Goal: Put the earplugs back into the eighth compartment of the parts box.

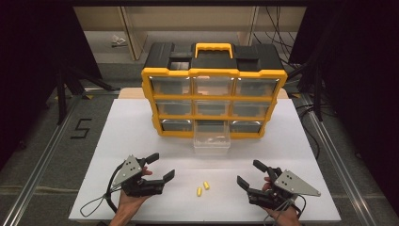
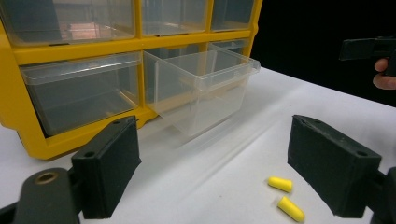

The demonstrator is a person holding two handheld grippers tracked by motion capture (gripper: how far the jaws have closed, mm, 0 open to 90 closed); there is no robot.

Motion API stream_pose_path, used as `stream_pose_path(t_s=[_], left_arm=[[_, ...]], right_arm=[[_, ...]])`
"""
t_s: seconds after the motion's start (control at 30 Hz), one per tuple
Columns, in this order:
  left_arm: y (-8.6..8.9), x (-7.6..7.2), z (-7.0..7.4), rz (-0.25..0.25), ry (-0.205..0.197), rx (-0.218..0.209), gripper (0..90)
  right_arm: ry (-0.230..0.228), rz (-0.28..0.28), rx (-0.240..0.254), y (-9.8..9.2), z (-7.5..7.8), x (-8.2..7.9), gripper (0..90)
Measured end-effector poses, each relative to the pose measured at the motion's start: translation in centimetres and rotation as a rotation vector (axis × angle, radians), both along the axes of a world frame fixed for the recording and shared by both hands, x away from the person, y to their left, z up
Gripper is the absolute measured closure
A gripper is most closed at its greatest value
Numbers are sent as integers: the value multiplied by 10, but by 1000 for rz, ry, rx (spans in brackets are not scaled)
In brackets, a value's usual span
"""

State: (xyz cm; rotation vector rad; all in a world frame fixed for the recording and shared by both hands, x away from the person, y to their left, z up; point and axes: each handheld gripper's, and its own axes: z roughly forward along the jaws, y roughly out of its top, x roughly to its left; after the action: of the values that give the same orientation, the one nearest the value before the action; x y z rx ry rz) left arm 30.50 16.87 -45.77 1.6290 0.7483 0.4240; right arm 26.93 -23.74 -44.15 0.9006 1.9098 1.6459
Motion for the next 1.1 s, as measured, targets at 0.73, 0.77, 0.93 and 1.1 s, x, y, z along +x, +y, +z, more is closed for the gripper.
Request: stream_pose_path(t_s=[0.73, 0.77, 0.93, 1.1], left_arm=[[-1, -1, 1, 4, -9, 9, 161], [-1, -1, 1, 4, -9, 9, 161], [-1, -2, 1, -3, -13, 13, 161], [-1, -2, 0, -1, -14, 16, 160]], right_arm=[[128, 74, -90, 23, -2, 16, 260], [128, 74, -90, 23, -2, 16, 260], [198, 122, -200, 42, -8, 22, 295], [252, 157, -300, 59, -12, 29, 355]])
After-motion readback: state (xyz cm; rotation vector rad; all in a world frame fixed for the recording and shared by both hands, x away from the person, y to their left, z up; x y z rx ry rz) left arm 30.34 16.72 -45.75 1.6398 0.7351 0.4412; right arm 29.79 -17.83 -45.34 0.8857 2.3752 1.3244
